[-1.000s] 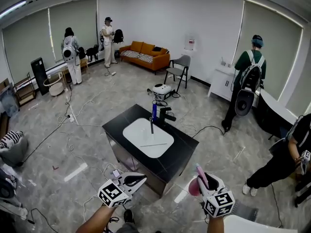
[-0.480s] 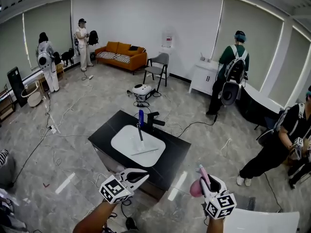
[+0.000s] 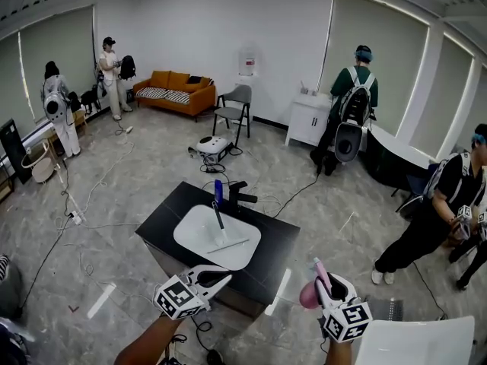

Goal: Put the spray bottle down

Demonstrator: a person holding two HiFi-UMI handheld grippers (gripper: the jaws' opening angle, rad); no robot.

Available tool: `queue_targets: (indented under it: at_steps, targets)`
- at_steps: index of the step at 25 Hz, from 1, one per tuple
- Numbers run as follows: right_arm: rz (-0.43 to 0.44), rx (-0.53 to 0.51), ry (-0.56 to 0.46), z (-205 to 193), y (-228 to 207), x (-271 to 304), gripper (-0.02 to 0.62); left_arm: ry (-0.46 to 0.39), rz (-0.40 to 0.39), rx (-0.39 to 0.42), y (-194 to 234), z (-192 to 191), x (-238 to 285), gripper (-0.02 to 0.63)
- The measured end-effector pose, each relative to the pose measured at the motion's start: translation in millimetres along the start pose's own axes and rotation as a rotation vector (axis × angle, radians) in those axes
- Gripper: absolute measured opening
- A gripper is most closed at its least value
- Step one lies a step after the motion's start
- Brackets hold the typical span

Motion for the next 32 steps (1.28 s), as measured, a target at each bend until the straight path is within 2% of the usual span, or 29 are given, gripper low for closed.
queue_targets:
  at_steps: [8, 12, 16, 23, 32]
  targets:
    - [-0.018, 0.015, -0.024, 8, 22, 26, 0.11, -0.003, -0.015, 0.005, 37, -9, -21, 0.005]
    - [-0.005, 0.014, -0.018, 8, 22, 48, 0.11, 0.003, -0.008, -0.017, 54, -21, -22, 0.005]
    - [0.018, 0.015, -0.026, 14, 4, 81, 0.11, 0.022, 0.019, -0.012, 73, -22, -16, 0.005]
    - [0.13, 0.006, -0.046, 30, -30, 153, 0.11, 0.051, 0.125, -0.036, 116, -23, 4, 0.005]
    - [0.19, -0.02, -0.009, 32, -72, 208, 0.11, 0.061, 0.161, -0.099, 137, -42, 51, 0.005]
Point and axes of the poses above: the fingertips, and each gripper's own axes: x forward along the fingers, y to its left, z out of its top, the point moved 5 cm from there along -x, backward along the fingers, and after that the axes turned 5 degrees about z, right-handed, at the moved point
